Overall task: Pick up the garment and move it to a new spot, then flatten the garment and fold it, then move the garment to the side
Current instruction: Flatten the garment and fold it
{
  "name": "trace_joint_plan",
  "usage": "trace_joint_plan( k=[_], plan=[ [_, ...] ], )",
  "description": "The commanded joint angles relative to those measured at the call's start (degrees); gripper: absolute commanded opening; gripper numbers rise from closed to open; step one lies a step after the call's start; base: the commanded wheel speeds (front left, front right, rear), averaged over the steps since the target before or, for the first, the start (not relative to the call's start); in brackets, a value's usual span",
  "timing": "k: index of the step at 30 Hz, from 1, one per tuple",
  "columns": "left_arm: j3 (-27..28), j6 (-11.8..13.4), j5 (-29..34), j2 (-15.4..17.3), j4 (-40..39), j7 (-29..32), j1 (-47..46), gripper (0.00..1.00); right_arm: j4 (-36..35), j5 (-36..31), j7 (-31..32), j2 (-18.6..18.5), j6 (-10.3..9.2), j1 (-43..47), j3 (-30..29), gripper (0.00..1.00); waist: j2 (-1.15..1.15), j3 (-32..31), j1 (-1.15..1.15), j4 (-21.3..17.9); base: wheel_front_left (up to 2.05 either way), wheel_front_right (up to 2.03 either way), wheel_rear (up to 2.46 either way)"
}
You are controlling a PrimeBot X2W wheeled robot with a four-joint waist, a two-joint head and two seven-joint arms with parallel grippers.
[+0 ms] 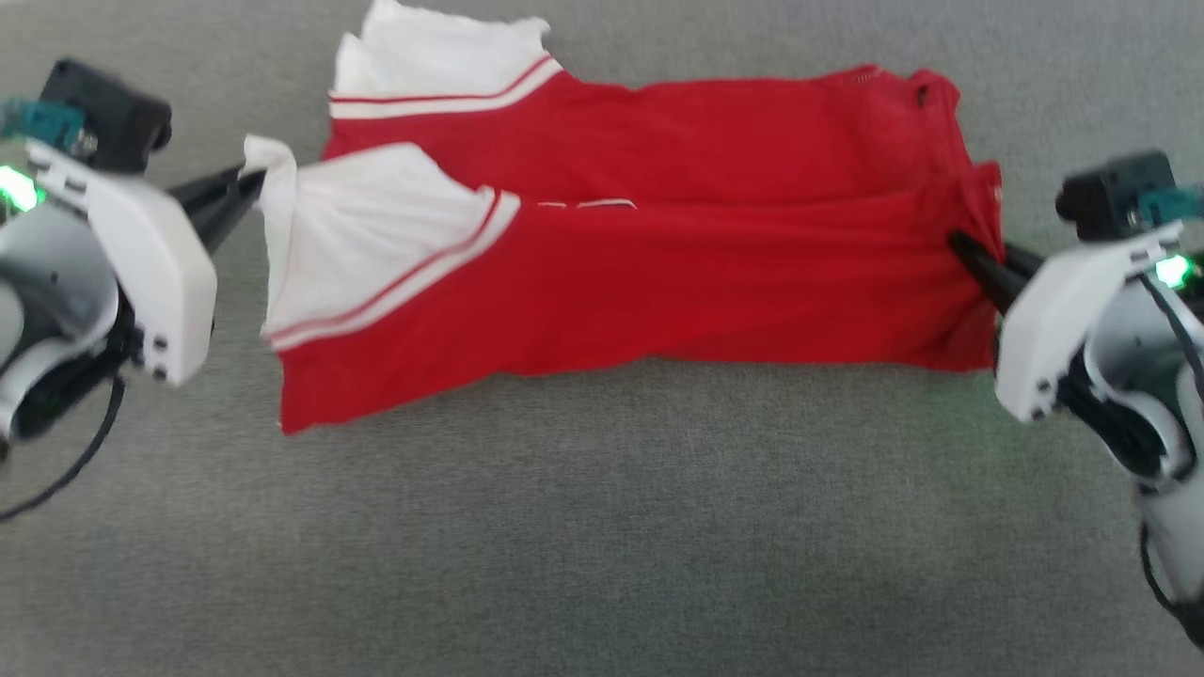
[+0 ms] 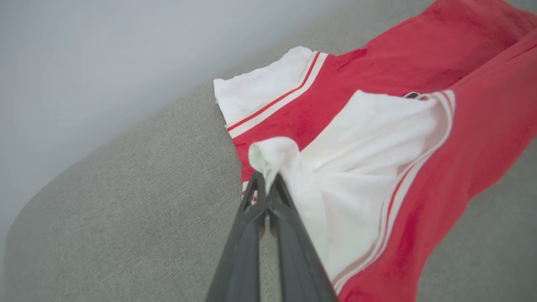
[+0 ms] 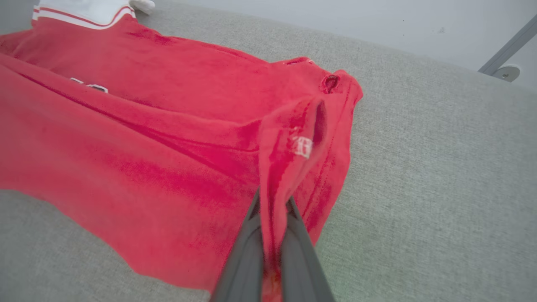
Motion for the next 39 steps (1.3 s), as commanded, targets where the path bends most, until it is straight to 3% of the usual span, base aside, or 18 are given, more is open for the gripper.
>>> trace_joint_plan(
  k=[1,6,11,12,14,15,16,17,18,19,28,34,39],
  plan=[
    [-0.16,-1.51,0.68,-1.67,3.57,-0.22,-1.43,0.00,1.87,-0.71,-0.49,1.14,-0.15,-1.83,-0.02,0.00,0.00,1.72,0.00,-1.04,0.00,0.00,0.00],
    [-1.67,-5.87,1.22,-7.73,15.20,0.16,-4.51,0.00,9.69,-3.81,-0.39,4.65,-0.15,-7.15,0.69,0.00,0.00,4.14,0.00,-2.25,0.00,0.00,0.00],
    [-2.79,-7.75,0.11,-11.47,22.76,0.52,-5.32,0.00,14.74,-4.68,-0.65,7.01,-0.15,-10.09,2.11,0.00,0.00,5.35,0.00,-2.91,0.00,0.00,0.00],
    [-2.95,-8.04,-0.49,-12.27,24.48,0.67,-5.37,0.00,16.01,-4.45,-0.65,7.40,-0.15,-10.47,2.56,0.08,0.00,5.51,0.00,-3.01,0.00,0.00,0.00],
    [-3.11,-8.44,-1.27,-13.71,27.67,1.37,-5.78,0.00,17.92,-4.30,-0.64,7.60,-0.15,-11.27,4.18,0.42,0.00,5.58,0.00,-3.09,0.00,0.00,0.00],
    [-3.16,-8.63,-2.09,-14.33,29.09,1.79,-5.77,0.02,18.64,-3.92,-0.79,7.73,-0.15,-11.66,4.71,0.71,0.00,5.54,0.00,-3.11,0.00,0.00,0.00],
    [-3.37,-8.60,-2.62,-14.91,30.37,2.28,-5.69,0.29,19.34,-3.37,-0.61,7.93,-0.15,-11.94,5.32,1.00,0.00,5.41,0.00,-3.11,0.00,0.00,0.00],
    [-3.57,-8.75,-3.09,-15.38,31.26,2.58,-5.65,0.55,19.63,-3.16,-0.62,7.75,-0.13,-12.23,6.12,1.00,0.00,5.21,0.00,-3.08,0.00,0.00,0.00],
    [-3.41,-8.89,-4.03,-15.71,32.05,2.63,-5.64,0.96,19.99,-2.67,-0.77,7.45,-0.10,-12.47,6.43,1.00,0.00,4.93,0.00,-3.04,0.00,0.00,0.00],
    [-3.08,-8.94,-4.75,-15.98,32.82,3.13,-5.59,1.00,20.16,-2.16,-0.93,7.22,-0.10,-12.48,6.61,1.00,0.00,4.58,0.00,-2.93,0.00,0.00,0.00],
    [-2.79,-8.72,-7.73,-14.58,31.35,5.55,-4.64,1.00,14.81,-0.41,-4.66,3.78,-0.10,-8.57,4.63,1.00,0.00,-0.02,0.00,-1.45,0.00,0.00,0.00],
    [-2.04,-4.46,-10.76,-10.91,22.87,8.16,-1.34,1.00,7.77,-2.54,-9.43,4.09,-0.10,-3.18,-1.08,1.00,0.00,-2.50,0.00,-1.29,0.00,0.00,0.00],
    [-1.52,2.18,-13.51,-5.74,9.07,8.93,4.33,1.00,-1.53,-7.58,-15.25,7.42,-0.10,2.79,-8.92,1.00,0.00,-3.42,0.00,-1.98,0.00,0.00,0.00]
  ],
)
